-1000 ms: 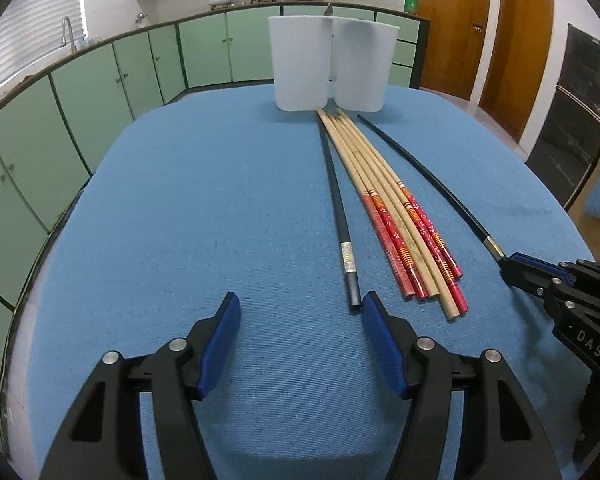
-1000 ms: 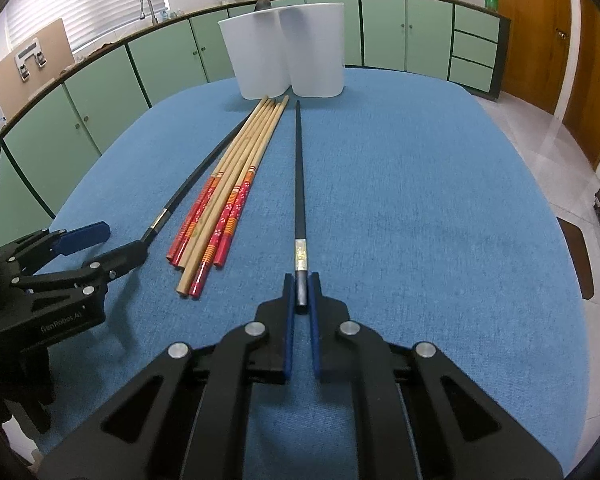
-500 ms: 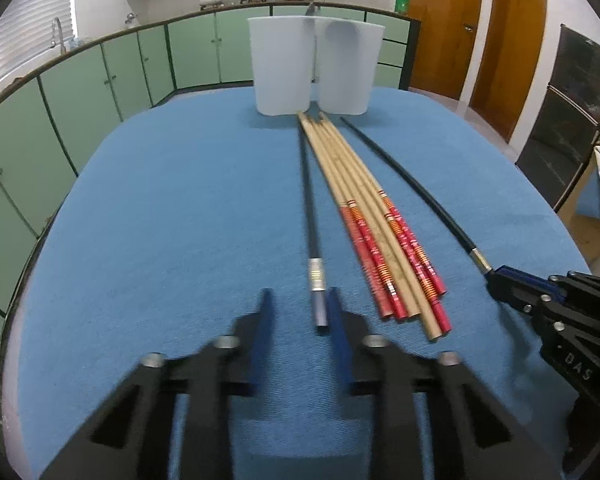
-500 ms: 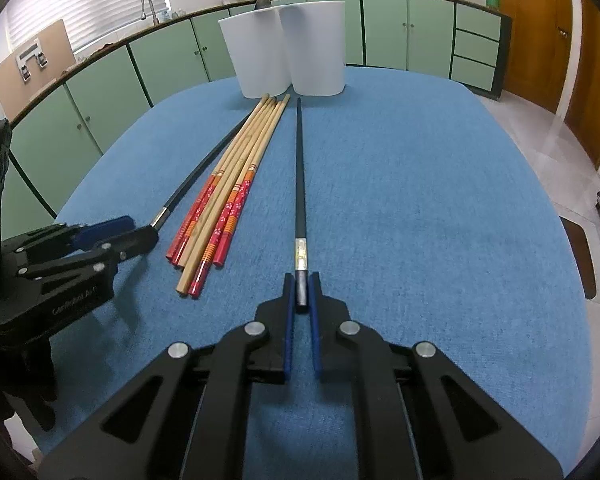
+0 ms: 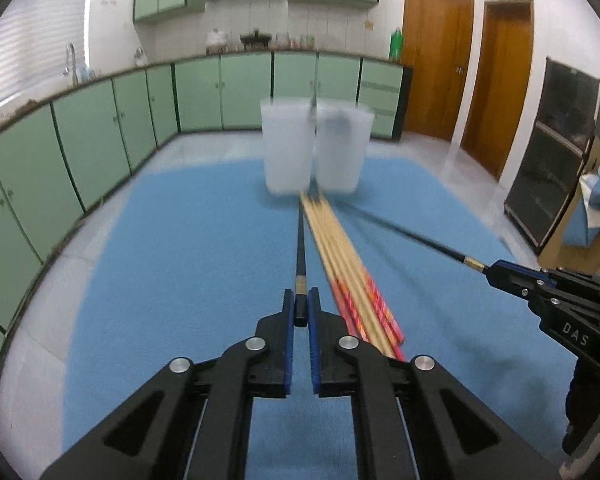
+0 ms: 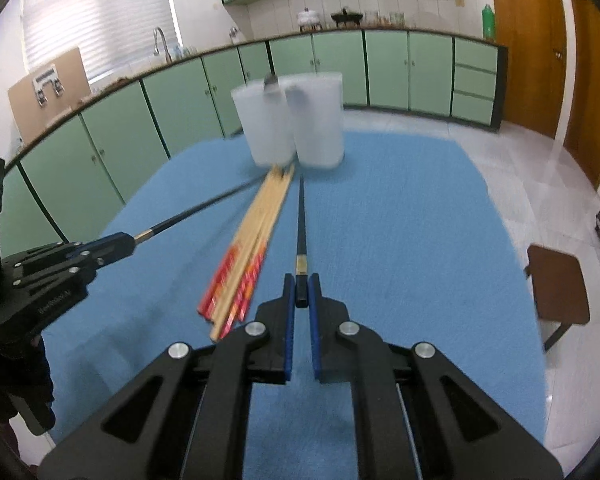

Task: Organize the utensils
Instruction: 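Lower both black chopsticks into the white holder and open both tools, then move both open tools back toward the wooden chopsticks, then grasp a red-patterned wooden chopstick with the right tool while the left tool approaches, then close the left tool on another red-patterned chopstick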

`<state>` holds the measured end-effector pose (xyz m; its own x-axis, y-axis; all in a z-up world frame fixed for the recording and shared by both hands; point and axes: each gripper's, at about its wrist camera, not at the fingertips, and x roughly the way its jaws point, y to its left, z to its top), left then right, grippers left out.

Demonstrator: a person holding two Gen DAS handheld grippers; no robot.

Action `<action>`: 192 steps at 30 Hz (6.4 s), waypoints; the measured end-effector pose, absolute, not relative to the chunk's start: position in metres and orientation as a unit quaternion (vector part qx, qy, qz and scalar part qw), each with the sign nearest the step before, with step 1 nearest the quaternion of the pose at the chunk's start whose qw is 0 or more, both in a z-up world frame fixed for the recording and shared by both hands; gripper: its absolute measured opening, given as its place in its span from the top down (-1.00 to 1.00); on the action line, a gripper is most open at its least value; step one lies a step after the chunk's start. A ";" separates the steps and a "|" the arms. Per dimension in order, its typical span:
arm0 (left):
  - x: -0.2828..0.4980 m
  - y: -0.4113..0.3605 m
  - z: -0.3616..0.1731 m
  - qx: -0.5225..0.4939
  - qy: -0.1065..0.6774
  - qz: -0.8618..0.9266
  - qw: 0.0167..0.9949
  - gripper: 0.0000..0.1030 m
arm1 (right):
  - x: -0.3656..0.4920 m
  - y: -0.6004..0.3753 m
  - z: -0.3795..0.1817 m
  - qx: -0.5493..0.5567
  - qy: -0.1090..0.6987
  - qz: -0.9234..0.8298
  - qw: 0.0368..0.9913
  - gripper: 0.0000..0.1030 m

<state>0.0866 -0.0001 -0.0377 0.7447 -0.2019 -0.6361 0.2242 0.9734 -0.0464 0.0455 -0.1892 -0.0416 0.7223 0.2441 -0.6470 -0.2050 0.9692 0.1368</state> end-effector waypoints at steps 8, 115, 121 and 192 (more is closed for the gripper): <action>0.095 0.009 0.022 0.001 0.273 -0.131 0.953 0.88 | 0.063 -0.201 0.022 0.029 0.302 0.137 0.943 0.89; 0.115 0.017 -0.118 -0.007 0.429 -0.112 0.896 -0.26 | 0.076 -0.127 -0.116 -0.039 0.444 0.090 0.891 -0.41; 0.115 0.019 -0.118 -0.009 0.429 -0.108 0.897 -0.28 | 0.083 -0.127 -0.114 -0.031 0.440 0.089 0.893 -0.01; 0.105 -0.003 -0.067 0.022 0.367 -0.125 0.921 0.89 | 0.055 -0.171 -0.067 0.007 0.380 0.110 0.918 0.91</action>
<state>0.1051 -0.0033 -0.0672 0.6992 -0.2149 -0.6819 0.2476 0.9675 -0.0511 0.0549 -0.1711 -0.0667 0.6870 0.2075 -0.6964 -0.1969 0.9757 0.0965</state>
